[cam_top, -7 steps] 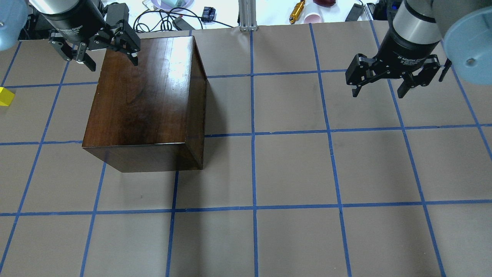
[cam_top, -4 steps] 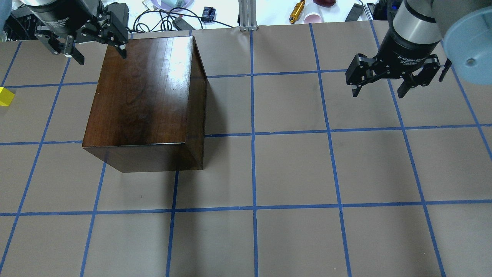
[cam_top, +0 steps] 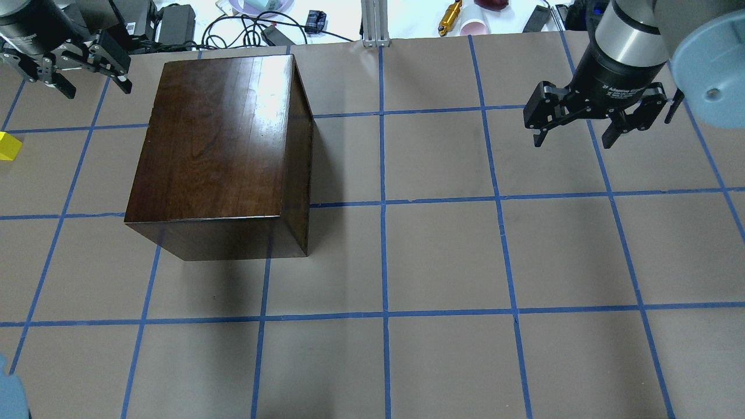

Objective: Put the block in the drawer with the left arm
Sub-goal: 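Move the left gripper down beside the cabinet to the white drawer handle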

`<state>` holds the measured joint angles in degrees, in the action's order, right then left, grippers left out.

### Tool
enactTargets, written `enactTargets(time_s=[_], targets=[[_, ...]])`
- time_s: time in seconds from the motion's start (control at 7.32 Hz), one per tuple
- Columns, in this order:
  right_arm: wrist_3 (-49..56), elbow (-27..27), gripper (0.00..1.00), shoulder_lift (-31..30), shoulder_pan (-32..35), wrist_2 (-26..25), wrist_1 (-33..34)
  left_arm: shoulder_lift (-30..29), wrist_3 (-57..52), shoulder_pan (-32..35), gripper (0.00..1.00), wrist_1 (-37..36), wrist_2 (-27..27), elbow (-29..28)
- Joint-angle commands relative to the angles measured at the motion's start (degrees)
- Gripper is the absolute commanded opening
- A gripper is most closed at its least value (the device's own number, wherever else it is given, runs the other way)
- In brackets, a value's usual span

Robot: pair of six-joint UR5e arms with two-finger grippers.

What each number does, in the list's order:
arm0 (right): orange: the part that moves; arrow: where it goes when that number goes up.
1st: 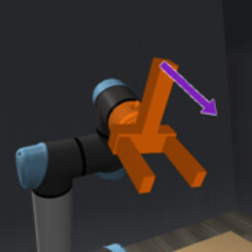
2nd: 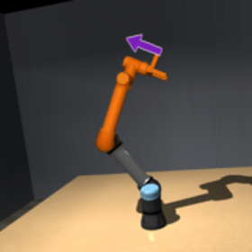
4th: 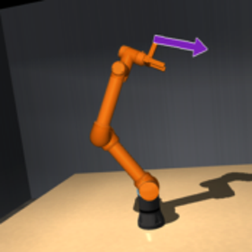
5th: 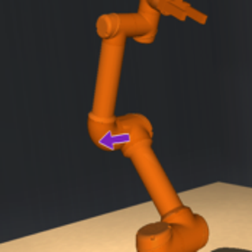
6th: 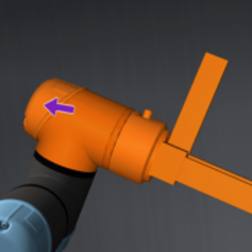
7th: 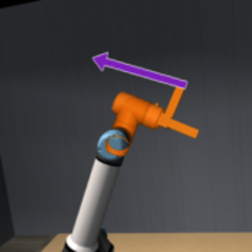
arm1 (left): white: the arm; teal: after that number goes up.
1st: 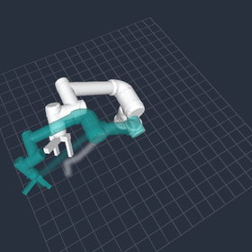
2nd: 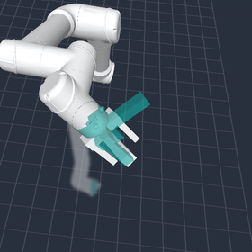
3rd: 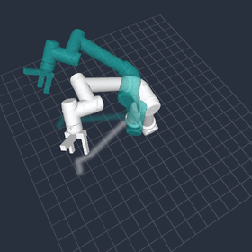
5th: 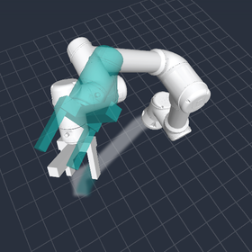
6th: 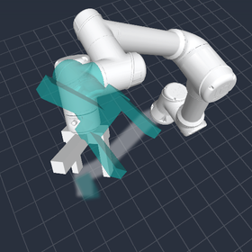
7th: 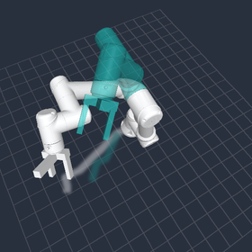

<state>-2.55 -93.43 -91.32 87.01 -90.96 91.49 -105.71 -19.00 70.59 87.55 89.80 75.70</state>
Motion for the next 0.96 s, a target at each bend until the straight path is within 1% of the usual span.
enactTargets(time_s=[0.0,0.27,0.41,0.55,0.68,0.82], targets=[[0.0,0.0,1.0,0.0,0.0,0.08,0.0,-5.45,-8.84,-4.3,1.0,-3.06,-0.24,-0.64],[0.0,0.0,1.0,0.0,0.0,-0.01,0.0,-8.88,-12.53,-4.93,1.0,-5.45,-1.11,-0.02],[0.0,0.0,1.0,0.0,0.0,-0.01,0.0,-9.33,-14.64,-5.89,1.0,-5.11,-5.3,0.15],[0.0,0.0,1.0,0.0,0.0,-0.01,0.0,-9.42,-18.58,-8.16,1.0,-4.76,-8.3,1.29],[0.0,0.0,1.0,0.0,0.0,0.08,0.0,-9.42,-20.53,-9.32,1.0,-4.67,-8.93,2.86],[0.0,0.0,1.0,0.0,0.0,-0.01,0.0,-9.69,-20.55,-9.33,1.0,-4.67,-13.73,4.36]])
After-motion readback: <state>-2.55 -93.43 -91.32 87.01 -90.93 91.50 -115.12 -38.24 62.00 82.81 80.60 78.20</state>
